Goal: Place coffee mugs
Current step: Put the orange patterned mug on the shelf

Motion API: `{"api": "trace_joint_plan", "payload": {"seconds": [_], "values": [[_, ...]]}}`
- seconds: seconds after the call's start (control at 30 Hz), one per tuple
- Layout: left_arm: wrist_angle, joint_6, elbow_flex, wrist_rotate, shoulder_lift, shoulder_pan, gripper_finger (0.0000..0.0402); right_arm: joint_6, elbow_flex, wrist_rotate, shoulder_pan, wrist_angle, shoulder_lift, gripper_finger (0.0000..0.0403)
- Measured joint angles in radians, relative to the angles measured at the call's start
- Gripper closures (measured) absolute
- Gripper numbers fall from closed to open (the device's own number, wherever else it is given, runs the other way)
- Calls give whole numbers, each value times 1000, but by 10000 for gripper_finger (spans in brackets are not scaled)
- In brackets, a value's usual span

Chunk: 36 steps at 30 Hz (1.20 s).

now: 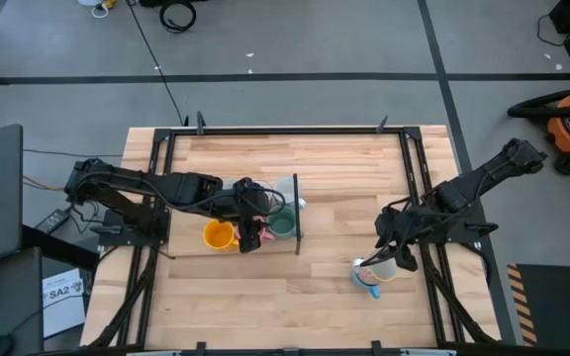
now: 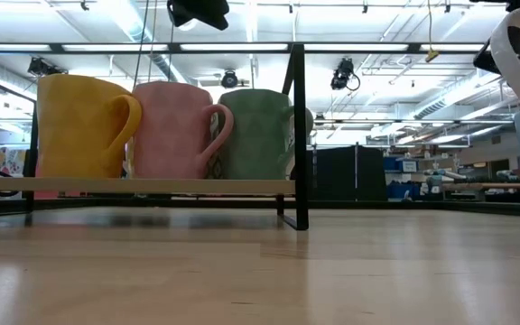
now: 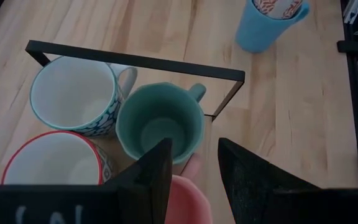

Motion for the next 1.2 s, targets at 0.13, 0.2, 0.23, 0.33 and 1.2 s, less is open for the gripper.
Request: {"api": "trace_joint_plan", "payload": {"seconds": [0.13, 0.2, 0.23, 0.33, 1.2], "values": [[0, 0, 0, -1, 0, 0, 264, -1, 0, 0, 0, 4, 38, 240], [0, 0, 0, -1, 0, 0, 264, -2, 0, 0, 0, 4, 51, 240], [0, 0, 0, -1, 0, 0, 264, -2, 0, 0, 0, 4, 56, 240], [0, 0, 0, -1, 0, 0, 264, -2, 0, 0, 0, 5, 65, 244], [0, 0, 0, -1, 0, 0, 264, -2, 73, -42, -9, 40, 64, 369]]}}
